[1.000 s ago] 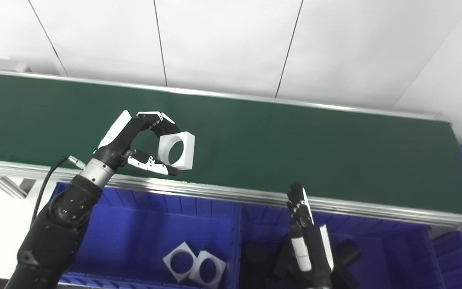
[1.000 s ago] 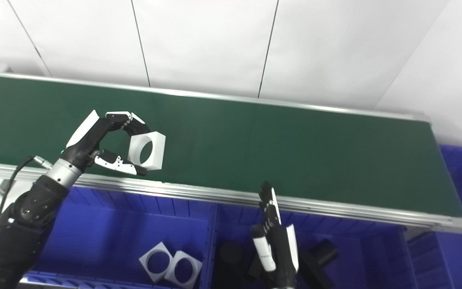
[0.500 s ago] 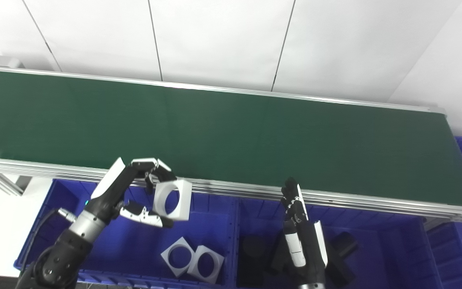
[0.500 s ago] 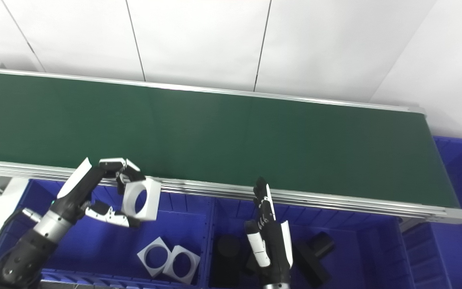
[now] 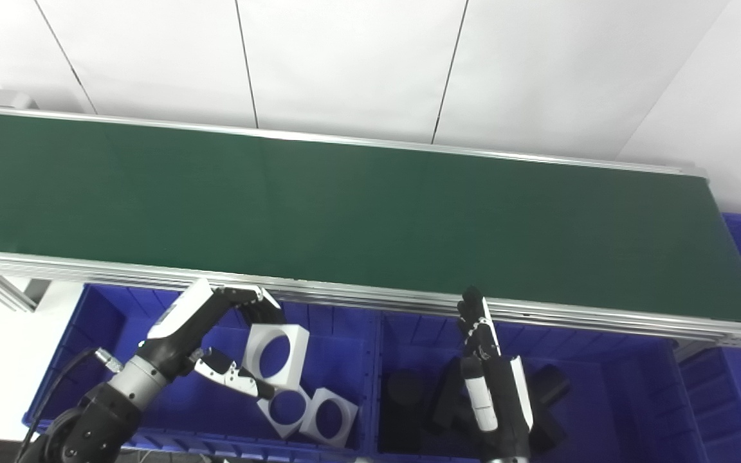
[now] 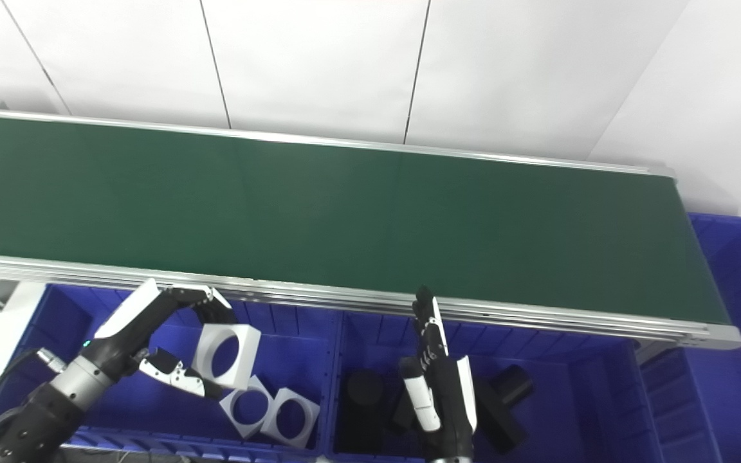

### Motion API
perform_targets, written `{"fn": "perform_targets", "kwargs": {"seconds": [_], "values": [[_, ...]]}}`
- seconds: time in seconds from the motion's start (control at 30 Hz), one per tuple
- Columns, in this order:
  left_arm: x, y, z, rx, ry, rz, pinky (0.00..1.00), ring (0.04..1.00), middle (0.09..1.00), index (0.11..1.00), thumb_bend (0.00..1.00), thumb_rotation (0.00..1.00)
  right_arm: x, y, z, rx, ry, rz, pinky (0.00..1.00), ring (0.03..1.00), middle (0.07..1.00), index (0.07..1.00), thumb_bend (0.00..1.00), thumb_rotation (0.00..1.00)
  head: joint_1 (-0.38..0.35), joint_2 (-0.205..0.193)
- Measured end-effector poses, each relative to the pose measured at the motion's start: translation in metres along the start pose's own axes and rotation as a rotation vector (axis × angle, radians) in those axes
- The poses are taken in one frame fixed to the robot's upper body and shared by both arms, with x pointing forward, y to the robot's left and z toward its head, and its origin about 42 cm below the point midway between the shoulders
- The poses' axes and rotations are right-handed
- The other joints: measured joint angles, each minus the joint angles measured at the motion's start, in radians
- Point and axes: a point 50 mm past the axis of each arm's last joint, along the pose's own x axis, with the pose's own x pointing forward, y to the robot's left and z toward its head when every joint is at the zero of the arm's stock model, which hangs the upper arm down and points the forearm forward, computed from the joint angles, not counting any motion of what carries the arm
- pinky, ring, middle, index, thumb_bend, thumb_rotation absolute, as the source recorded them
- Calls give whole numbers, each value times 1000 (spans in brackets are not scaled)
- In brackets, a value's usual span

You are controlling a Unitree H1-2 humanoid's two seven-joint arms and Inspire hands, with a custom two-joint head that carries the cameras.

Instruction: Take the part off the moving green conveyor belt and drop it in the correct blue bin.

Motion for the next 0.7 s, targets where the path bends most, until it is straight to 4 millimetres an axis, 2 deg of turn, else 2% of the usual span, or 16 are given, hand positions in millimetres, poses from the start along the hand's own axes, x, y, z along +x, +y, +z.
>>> {"fn": "perform_targets", "kwargs": {"seconds": [0.17,0.4,0.47,0.5,0.53,0.57,0.63,0.67,0.7], "values": [[2,-2,0,31,63,-53,550,490,497,480,499,0,-9,0,4,26,0,-1,1000,1000,1000,1000,714,867,8,5],[4,-6,1,116,154,-95,507,462,491,501,500,0,-25,1,12,52,5,-9,1000,1000,1000,1000,724,870,14,8],[5,-8,1,151,172,-106,534,468,507,485,500,0,-26,1,12,54,5,-11,1000,1000,1000,1000,707,862,14,8],[6,-9,1,172,179,-114,546,502,511,481,503,0,-25,2,12,55,4,-11,1000,1000,1000,1000,702,863,14,8],[6,-10,1,191,185,-123,561,591,516,479,511,0,-25,2,12,57,2,-11,1000,1000,1000,1000,695,863,15,8],[7,-12,1,211,189,-133,562,600,516,478,512,0,-24,2,12,58,1,-11,1000,1000,1000,1000,694,863,15,8],[9,-16,2,247,204,-155,631,695,681,493,508,40,-24,3,13,59,0,-13,1000,1000,1000,1000,697,864,17,6],[10,-17,2,259,215,-170,649,718,712,495,509,47,-24,3,13,60,0,-14,1000,1000,1000,1000,698,862,17,6],[11,-19,1,274,227,-189,671,749,749,641,585,21,-23,4,13,62,-1,-14,1000,1000,1000,1000,698,860,17,6]]}}
